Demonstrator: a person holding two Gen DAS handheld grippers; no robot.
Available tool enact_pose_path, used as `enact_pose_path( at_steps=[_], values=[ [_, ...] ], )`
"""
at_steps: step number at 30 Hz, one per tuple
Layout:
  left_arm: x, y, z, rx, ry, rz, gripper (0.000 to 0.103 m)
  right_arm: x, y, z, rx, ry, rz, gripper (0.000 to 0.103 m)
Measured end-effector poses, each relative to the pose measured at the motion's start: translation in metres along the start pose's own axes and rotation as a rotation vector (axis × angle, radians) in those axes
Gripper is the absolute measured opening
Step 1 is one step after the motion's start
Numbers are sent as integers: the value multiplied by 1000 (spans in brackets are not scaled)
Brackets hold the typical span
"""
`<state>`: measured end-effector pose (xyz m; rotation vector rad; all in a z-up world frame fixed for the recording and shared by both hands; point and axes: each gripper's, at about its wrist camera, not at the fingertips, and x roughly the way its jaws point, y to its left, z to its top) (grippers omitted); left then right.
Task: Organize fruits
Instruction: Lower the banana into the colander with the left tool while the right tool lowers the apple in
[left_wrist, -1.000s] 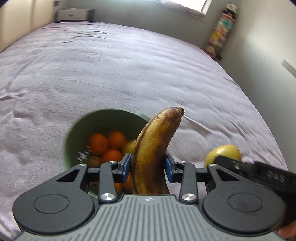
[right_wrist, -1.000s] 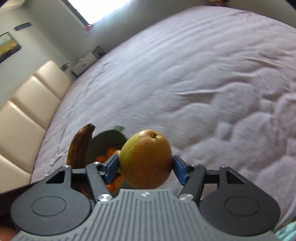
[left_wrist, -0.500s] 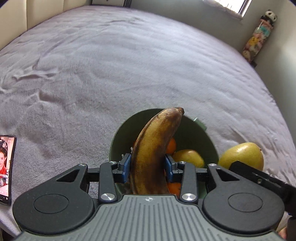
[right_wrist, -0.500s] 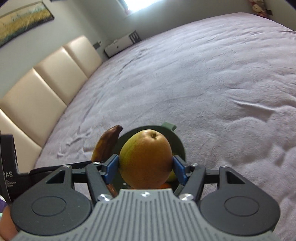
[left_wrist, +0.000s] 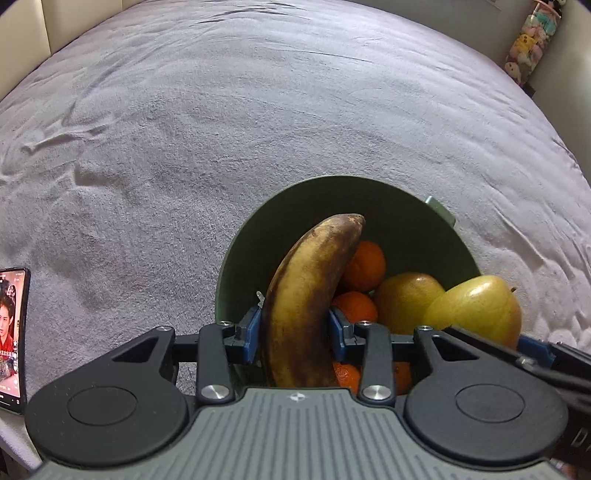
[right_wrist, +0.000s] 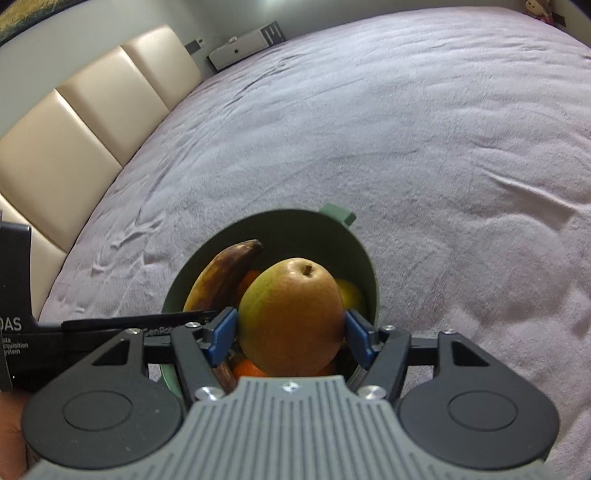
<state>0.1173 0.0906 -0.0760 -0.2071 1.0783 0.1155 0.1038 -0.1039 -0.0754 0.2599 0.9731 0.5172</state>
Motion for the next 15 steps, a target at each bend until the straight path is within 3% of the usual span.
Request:
enact_pose_path(
  at_steps=[9,15],
  values=[
    [2,0,1,22,-3,19,44,11,2,-5,-16,48,-17,61],
    [-4,4,0,-13,-3,-15,54,16,9,-9,-62,64,-35,61]
  ],
)
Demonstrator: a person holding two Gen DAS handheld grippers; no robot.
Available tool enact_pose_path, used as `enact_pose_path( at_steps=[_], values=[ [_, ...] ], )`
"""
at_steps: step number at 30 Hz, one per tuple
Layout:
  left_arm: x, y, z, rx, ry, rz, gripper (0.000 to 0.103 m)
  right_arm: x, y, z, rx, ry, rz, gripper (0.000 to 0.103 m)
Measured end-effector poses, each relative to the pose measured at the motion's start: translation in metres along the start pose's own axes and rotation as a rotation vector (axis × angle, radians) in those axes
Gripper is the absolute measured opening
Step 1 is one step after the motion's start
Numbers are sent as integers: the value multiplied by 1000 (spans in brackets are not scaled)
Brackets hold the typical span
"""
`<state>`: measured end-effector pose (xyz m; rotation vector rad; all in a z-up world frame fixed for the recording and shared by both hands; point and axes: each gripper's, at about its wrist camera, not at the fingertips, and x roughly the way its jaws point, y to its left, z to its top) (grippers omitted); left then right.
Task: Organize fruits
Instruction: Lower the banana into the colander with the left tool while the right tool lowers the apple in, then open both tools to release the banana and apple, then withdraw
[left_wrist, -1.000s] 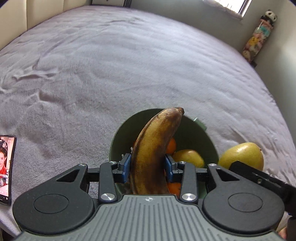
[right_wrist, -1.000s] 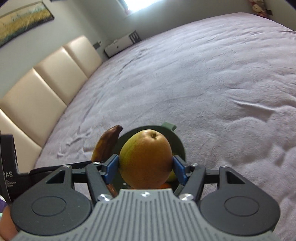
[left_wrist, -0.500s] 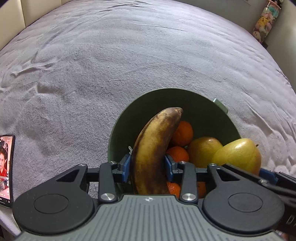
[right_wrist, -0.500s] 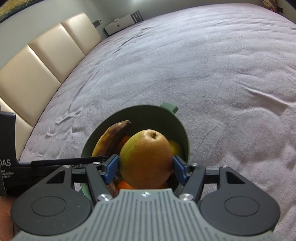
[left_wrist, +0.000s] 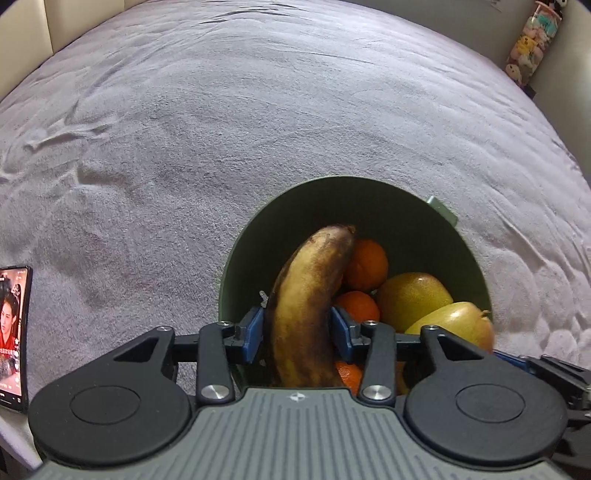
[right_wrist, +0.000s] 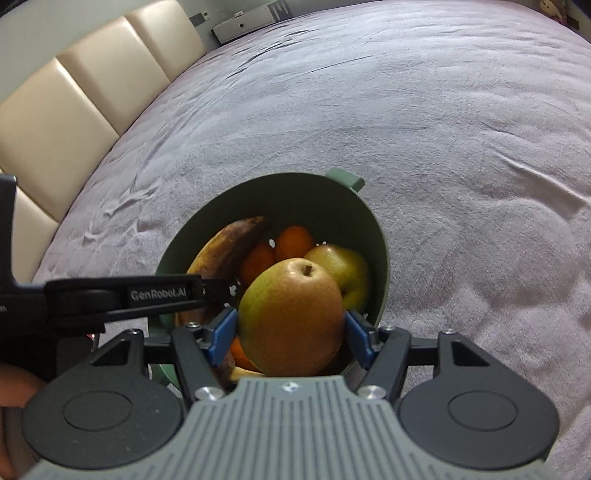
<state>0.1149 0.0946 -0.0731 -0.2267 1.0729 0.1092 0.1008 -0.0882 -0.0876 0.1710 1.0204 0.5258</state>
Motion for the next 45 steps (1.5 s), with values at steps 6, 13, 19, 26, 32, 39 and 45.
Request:
enact_pose_path(
  at_steps=[6,13,19,26,32,39,45],
  values=[
    [-17,0,2,5,-49,-24,67,7,12,-3,-72,6,-28,61],
    [-22,-2,2,22,-62,-6,70,13,18,-7,-129,1,-59,61],
    [-24,-5,-2,50,-56,-4,70,14,19,-8,-136,2,-67,62],
    [-37,-9,-8,70,-94,-10,71,-7,24,-5,-156,-72,-76,77],
    [-69,-16,-14,104,-226,-34,73,-41,34,-7,-221,-183,-152,86],
    [-109,-27,-22,136,-408,-79,78,-95,34,-14,-233,-333,-226,94],
    [-139,-39,-32,186,-531,-101,89,-138,40,-23,-231,-442,-244,99]
  ],
)
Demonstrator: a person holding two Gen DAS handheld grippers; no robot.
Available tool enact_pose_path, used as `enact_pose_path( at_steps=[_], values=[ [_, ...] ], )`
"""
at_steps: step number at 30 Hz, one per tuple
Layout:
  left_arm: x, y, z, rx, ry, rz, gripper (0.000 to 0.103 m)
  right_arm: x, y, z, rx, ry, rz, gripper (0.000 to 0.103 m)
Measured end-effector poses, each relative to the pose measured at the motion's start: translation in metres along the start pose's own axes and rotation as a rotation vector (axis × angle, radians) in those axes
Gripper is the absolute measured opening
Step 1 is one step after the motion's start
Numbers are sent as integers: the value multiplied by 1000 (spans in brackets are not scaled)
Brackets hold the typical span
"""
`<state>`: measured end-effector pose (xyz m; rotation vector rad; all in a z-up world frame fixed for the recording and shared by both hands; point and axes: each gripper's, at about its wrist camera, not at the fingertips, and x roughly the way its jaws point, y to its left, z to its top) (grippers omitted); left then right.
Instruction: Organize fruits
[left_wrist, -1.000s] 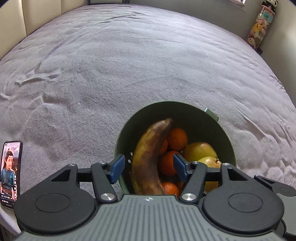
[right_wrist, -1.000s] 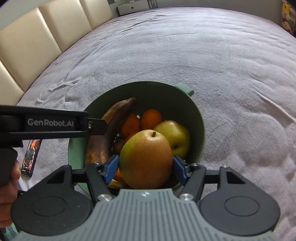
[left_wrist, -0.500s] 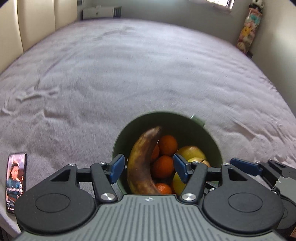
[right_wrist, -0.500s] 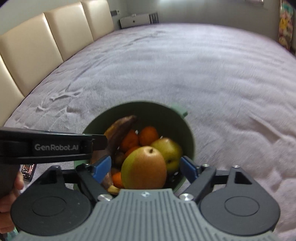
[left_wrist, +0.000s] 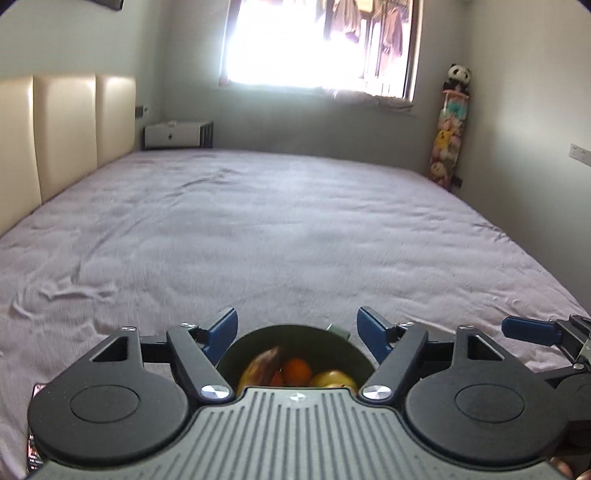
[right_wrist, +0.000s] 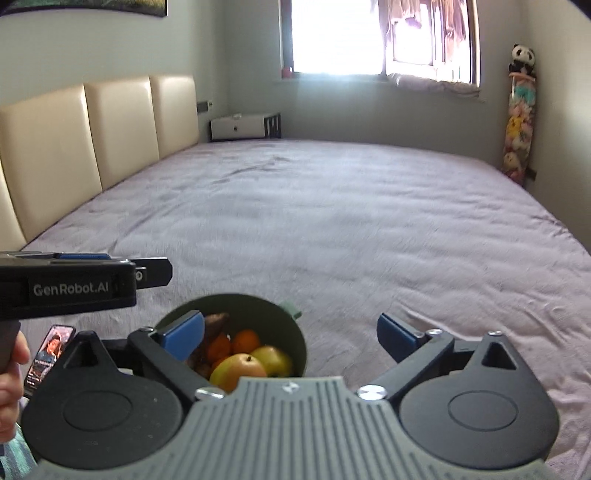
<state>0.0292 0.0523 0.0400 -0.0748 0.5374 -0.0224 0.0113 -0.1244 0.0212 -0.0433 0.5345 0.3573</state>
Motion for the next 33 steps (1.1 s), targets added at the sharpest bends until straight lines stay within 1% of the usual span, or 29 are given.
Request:
enact_pose_path(
  at_steps=[3,5,7,10,13,14,17,21,25,28,33],
  values=[
    [-12,-8,0,34,-36,-15,94,-17,-1,1,-17,-38,-29,99],
    [-18,-13,-3,65,-55,-6,96,-25,-2,-2,-17,-47,-44,99],
    [-22,-17,-7,95,-73,14,96,-31,-5,-6,-1,-49,-51,99],
    [-24,-22,-13,130,-80,22,97,-34,-8,-14,25,-38,-73,99],
    [-24,-22,-19,121,-70,15,99,-33,-12,-21,48,-41,-89,99],
    [-22,-21,-21,110,-59,12,101,-32,-13,-24,58,-42,-96,99],
    [-13,-14,-26,89,-8,13,101,-24,-15,-30,87,-13,-130,99],
    [5,-7,-39,88,114,60,101,-11,-17,-36,77,33,-139,99],
    [19,0,-55,60,204,53,101,2,-21,-47,82,104,-157,99],
    [25,0,-62,57,236,54,101,15,-24,-55,95,171,-164,99],
    [31,-4,-65,69,264,61,101,27,-26,-62,124,240,-105,99]
  ],
)
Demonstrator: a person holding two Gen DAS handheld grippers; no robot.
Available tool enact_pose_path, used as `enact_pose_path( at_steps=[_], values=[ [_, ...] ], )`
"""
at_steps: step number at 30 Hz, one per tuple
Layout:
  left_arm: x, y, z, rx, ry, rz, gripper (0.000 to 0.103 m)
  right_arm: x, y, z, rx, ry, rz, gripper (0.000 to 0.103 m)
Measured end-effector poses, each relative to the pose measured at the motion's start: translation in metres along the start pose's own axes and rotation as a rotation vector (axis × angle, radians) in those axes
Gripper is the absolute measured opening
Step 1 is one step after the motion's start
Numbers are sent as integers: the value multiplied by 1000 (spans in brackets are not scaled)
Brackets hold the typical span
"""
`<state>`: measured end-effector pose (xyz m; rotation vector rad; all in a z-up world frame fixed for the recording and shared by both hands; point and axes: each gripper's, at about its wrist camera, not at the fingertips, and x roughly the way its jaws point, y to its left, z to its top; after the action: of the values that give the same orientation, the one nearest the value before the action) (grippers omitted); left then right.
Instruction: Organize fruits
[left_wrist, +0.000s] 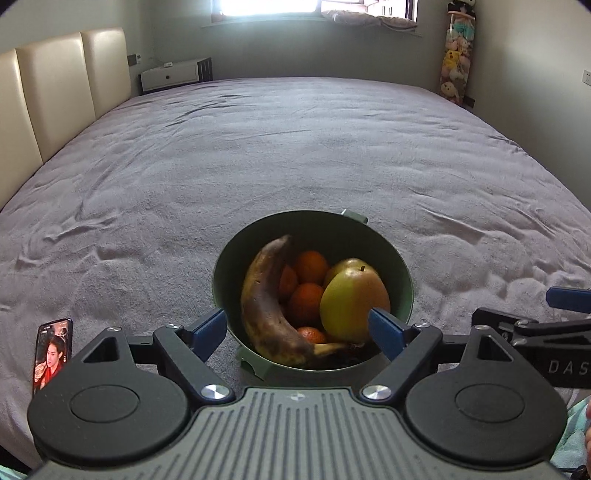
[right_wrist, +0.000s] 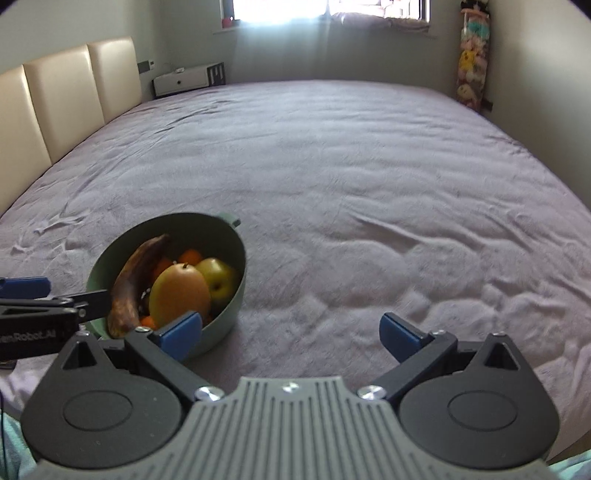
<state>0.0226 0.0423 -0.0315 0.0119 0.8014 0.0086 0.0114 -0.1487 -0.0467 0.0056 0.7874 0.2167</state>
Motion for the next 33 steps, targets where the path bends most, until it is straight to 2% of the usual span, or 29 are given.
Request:
enact_pose_path(
  at_steps=[4,13,33],
  values=[
    [2,-5,0,10,9,-7,101,5,2,-2,-19,28,1,99],
    [5,-6,1,14,26,0,101,7,-8,-4,28,58,-20,99],
    [0,-9,3,17,16,-11,101,4,-5,-3,21,54,-17,99]
  ],
)
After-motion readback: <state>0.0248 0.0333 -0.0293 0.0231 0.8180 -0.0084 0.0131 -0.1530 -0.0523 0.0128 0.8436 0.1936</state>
